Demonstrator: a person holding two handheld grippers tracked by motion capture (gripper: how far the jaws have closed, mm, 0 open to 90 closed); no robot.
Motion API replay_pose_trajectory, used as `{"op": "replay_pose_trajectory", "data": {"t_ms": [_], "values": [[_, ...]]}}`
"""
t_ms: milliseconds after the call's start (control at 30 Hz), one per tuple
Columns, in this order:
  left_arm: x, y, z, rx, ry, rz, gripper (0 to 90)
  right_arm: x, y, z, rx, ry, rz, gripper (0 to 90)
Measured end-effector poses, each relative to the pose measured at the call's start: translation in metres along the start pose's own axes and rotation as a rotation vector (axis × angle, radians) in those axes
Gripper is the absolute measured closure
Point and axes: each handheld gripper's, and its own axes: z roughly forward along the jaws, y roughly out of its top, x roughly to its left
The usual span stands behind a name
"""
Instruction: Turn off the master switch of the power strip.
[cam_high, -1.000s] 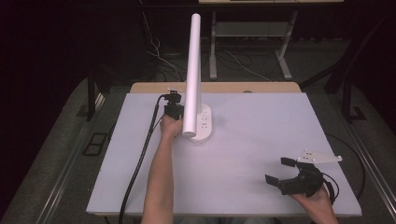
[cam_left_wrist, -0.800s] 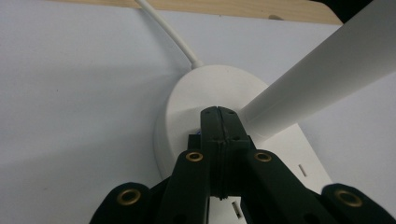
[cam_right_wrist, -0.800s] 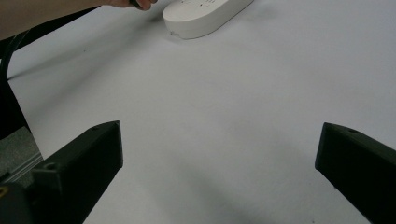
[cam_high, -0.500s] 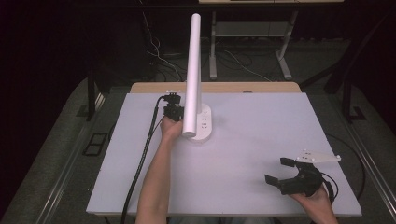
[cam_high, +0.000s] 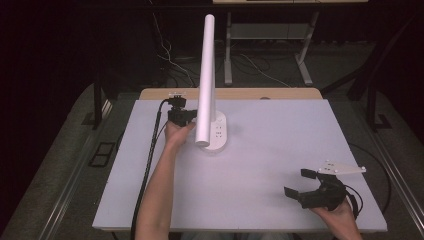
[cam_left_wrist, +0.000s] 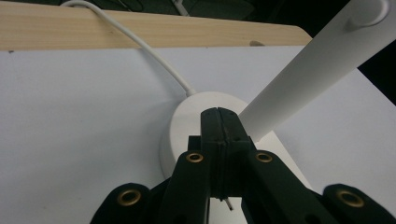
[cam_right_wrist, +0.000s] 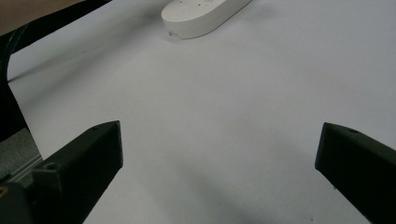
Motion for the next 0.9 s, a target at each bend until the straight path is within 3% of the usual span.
{"op": "replay_pose_trajectory", "data": {"t_ms": [300,533,733,800,900], "values": [[-0.003,0.004,-0.023,-0.030,-0.004,0.037,90.0,0.000,0.000,0.001,0.002,0.002,0.000,0.1],[-0.003,-0.001,-0.048,-0.071,-0.013,0.033,90.0,0.000,0.001,0.001,0.002,0.003,-0.001,0.1],[-0.005,-0.009,-0.072,-0.113,-0.048,0.050,89.3,0.001,0.000,0.000,-0.001,0.000,0.005,0.1],[-0.006,-0.012,-0.079,-0.109,-0.062,0.058,74.0,0.001,0.000,0.000,-0.002,0.000,0.003,0.1],[-0.010,-0.016,-0.088,-0.114,-0.083,0.065,65.9,0.001,0.000,0.000,-0.003,0.001,0.004,0.1]]}}
